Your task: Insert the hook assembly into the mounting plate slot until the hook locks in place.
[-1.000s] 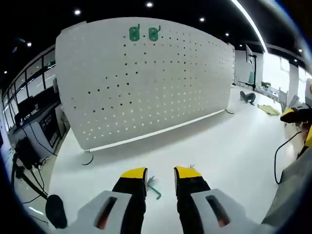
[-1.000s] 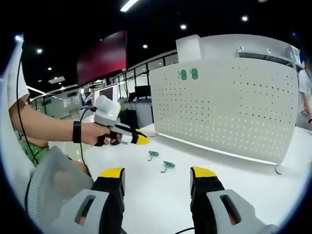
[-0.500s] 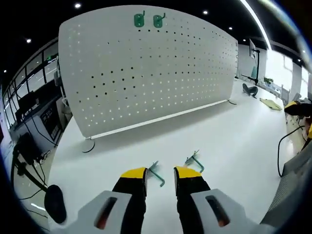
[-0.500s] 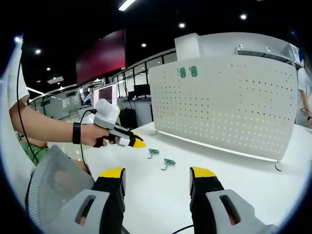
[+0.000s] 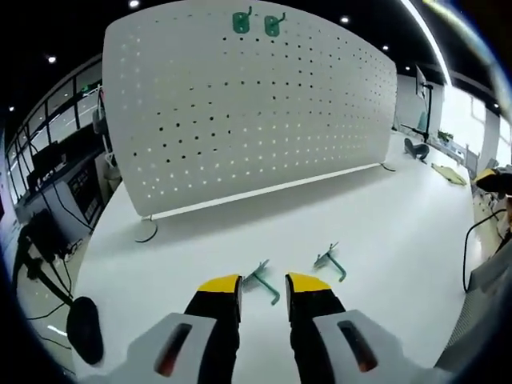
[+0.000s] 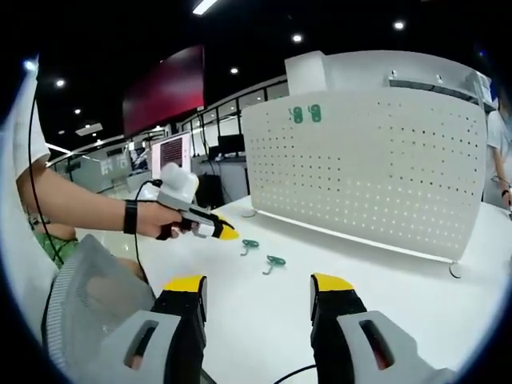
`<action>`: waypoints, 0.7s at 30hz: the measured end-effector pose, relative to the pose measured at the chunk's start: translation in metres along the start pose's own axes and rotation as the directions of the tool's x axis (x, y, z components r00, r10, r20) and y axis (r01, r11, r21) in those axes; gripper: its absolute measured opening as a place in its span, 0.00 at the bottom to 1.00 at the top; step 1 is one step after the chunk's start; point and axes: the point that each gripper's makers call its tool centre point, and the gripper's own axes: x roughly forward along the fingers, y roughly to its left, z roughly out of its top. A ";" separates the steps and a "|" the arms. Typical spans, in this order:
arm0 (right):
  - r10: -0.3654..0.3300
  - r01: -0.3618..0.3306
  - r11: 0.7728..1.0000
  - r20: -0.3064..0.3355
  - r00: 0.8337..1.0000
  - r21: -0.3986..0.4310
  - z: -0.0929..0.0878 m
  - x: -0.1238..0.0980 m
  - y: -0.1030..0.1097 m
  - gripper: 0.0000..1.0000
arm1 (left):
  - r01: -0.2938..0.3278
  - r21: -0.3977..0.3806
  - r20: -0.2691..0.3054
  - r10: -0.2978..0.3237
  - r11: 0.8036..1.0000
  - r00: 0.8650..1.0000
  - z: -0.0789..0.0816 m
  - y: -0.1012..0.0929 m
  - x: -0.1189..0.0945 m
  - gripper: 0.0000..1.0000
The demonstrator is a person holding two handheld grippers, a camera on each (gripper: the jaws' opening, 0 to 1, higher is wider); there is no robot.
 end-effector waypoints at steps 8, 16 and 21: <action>0.010 -0.010 1.000 -0.008 1.000 0.002 -0.001 0.001 0.002 0.51 | -0.002 0.003 -0.033 0.003 1.000 0.999 -0.005 0.004 0.011 0.21; 0.001 -0.001 1.000 -0.010 1.000 0.006 -0.002 -0.001 -0.001 0.51 | -0.005 -0.027 -0.088 0.003 1.000 0.996 -0.016 0.008 0.023 0.18; -0.004 0.004 1.000 -0.013 1.000 0.008 -0.003 -0.002 -0.001 0.51 | -0.044 -0.014 -0.108 0.042 0.999 0.993 -0.021 0.018 0.027 0.15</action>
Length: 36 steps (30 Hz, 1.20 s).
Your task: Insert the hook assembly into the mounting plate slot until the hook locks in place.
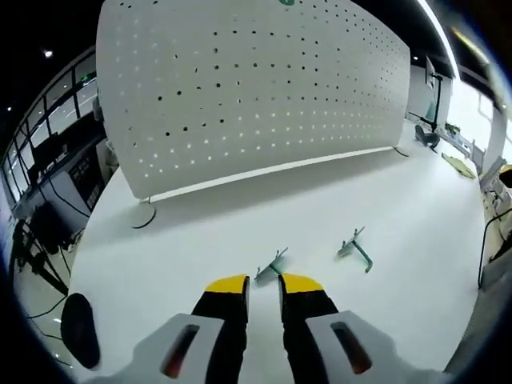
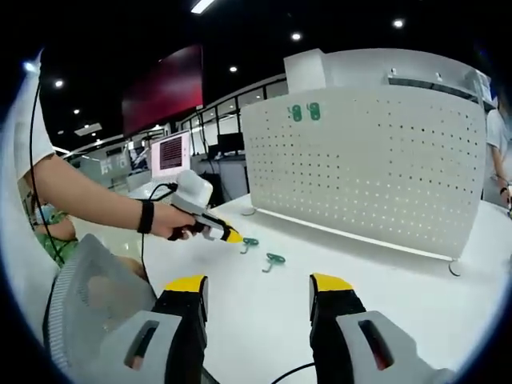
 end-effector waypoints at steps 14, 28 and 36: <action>-0.014 0.014 1.000 -0.013 1.000 0.006 -0.003 -0.004 -0.001 0.51 | 0.014 0.030 -0.007 -0.014 0.999 1.000 0.000 -0.005 0.012 0.13; -0.020 0.020 1.000 -0.013 1.000 0.015 -0.004 -0.004 -0.004 0.51 | 0.006 0.039 -0.028 -0.005 0.999 1.000 -0.005 -0.004 0.015 0.04; -0.017 0.018 1.000 -0.012 1.000 0.013 -0.003 -0.003 -0.003 0.51 | 0.009 -0.019 -0.011 -0.009 1.000 1.000 -0.005 -0.003 0.011 0.02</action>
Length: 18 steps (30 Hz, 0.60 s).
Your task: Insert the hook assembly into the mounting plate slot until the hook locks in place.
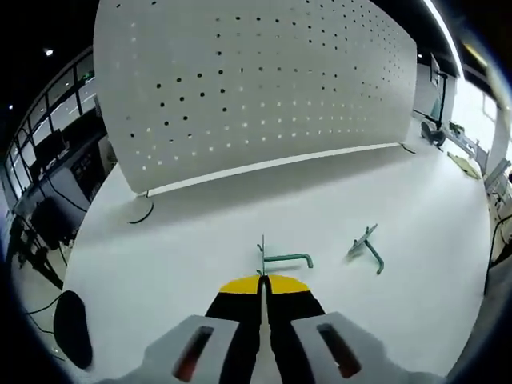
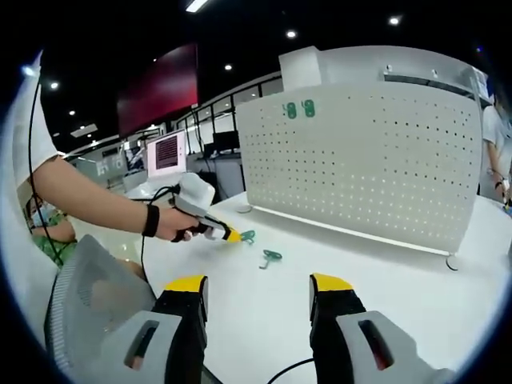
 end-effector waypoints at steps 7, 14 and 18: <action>0.013 -0.013 1.000 -0.002 1.000 -0.007 0.000 0.001 0.004 0.51 | 0.014 -0.032 0.030 -0.013 0.999 0.999 0.004 -0.001 -0.009 0.01; 0.030 -0.030 1.000 -0.002 1.000 -0.009 0.001 0.005 0.008 0.51 | 0.025 -0.077 0.036 -0.022 0.997 0.999 0.006 -0.001 -0.013 0.01; 0.035 -0.035 0.999 0.000 0.999 -0.010 0.002 0.005 0.008 0.51 | 0.034 -0.083 0.037 -0.031 0.996 0.999 0.007 -0.004 -0.015 0.01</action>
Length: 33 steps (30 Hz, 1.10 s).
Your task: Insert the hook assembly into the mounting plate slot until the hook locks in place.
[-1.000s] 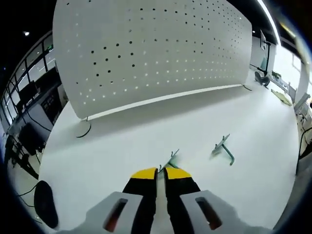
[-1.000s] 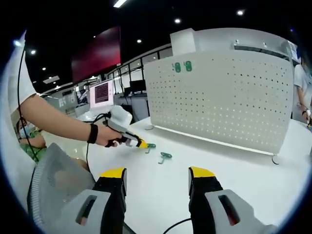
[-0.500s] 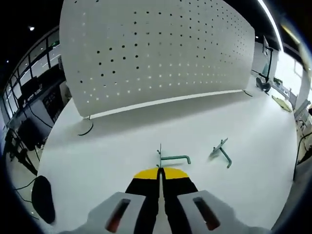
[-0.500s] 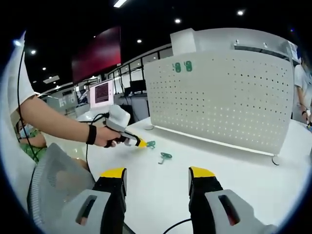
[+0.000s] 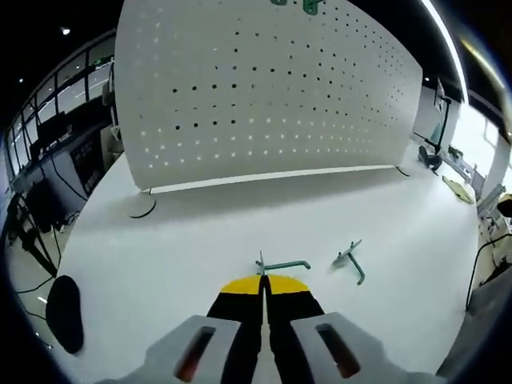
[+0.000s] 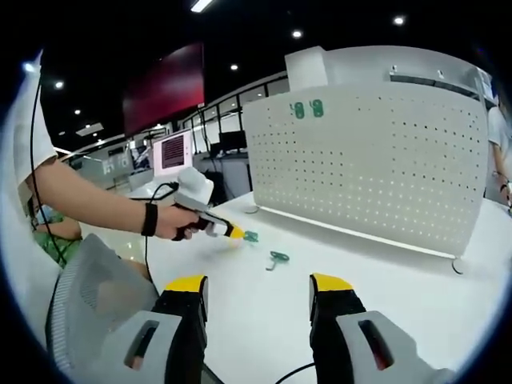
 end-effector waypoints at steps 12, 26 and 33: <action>0.002 -0.002 1.000 0.003 1.000 -0.001 0.000 0.000 0.001 0.51 | 0.020 -0.016 0.009 -0.020 1.000 1.000 0.004 -0.007 -0.007 0.01; 0.005 -0.005 1.000 0.012 1.000 -0.007 0.002 0.000 0.002 0.51 | 0.073 -0.094 0.059 -0.067 0.993 0.996 0.014 -0.024 -0.023 0.01; 0.021 -0.021 1.000 0.009 1.000 -0.019 0.004 0.002 0.006 0.50 | 0.102 -0.105 0.075 -0.095 0.989 0.993 0.019 -0.034 -0.033 0.01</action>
